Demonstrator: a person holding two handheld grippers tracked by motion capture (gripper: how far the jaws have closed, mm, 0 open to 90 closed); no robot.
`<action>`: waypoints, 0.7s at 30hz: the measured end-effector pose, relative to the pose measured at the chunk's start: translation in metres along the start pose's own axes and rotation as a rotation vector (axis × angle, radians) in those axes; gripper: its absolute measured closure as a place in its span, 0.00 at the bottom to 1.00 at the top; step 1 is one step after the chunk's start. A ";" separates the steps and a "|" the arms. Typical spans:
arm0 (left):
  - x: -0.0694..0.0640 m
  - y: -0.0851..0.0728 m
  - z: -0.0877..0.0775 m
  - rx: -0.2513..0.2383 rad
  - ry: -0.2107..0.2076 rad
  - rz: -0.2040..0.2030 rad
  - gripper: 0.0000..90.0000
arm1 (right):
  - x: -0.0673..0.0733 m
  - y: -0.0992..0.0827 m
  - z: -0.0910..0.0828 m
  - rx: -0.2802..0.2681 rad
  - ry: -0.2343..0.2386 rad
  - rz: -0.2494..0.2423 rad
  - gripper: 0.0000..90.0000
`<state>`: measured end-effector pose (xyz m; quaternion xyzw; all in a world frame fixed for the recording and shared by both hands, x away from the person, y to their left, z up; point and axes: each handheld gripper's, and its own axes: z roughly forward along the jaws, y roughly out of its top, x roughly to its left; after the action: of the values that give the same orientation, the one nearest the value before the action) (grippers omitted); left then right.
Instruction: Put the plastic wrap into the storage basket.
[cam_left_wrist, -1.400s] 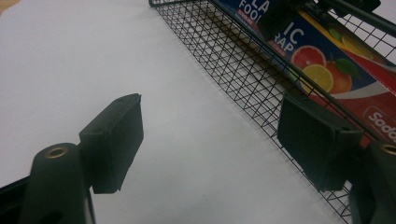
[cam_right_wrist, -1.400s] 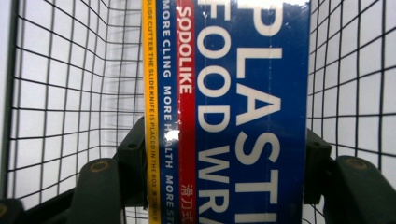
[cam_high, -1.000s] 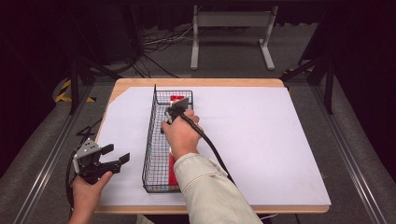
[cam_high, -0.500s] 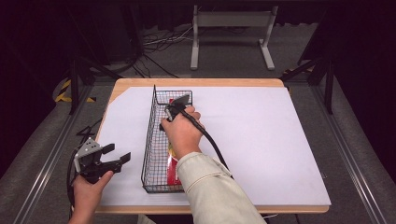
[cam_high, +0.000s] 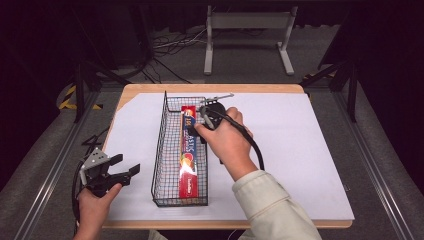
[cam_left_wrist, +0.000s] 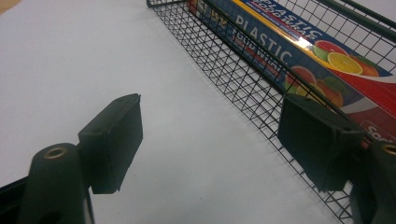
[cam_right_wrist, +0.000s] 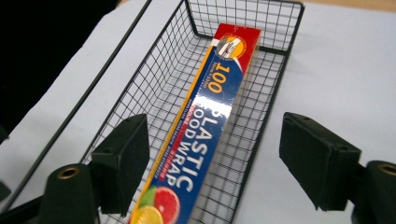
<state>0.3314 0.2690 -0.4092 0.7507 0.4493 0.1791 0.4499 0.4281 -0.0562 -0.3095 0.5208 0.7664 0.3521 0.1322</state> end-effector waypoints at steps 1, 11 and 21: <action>0.001 0.000 0.000 0.004 0.000 -0.001 0.25 | -0.005 -0.002 -0.005 -0.005 0.016 -0.009 0.27; 0.003 -0.002 -0.002 0.004 0.000 -0.002 0.25 | -0.064 -0.021 -0.058 -0.090 0.097 -0.088 0.22; 0.004 -0.002 -0.001 -0.002 -0.017 0.001 0.24 | -0.147 -0.058 -0.099 -0.182 0.067 -0.224 0.18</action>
<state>0.3315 0.2735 -0.4110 0.7521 0.4449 0.1735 0.4541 0.3931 -0.2397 -0.3014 0.4058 0.7887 0.4202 0.1916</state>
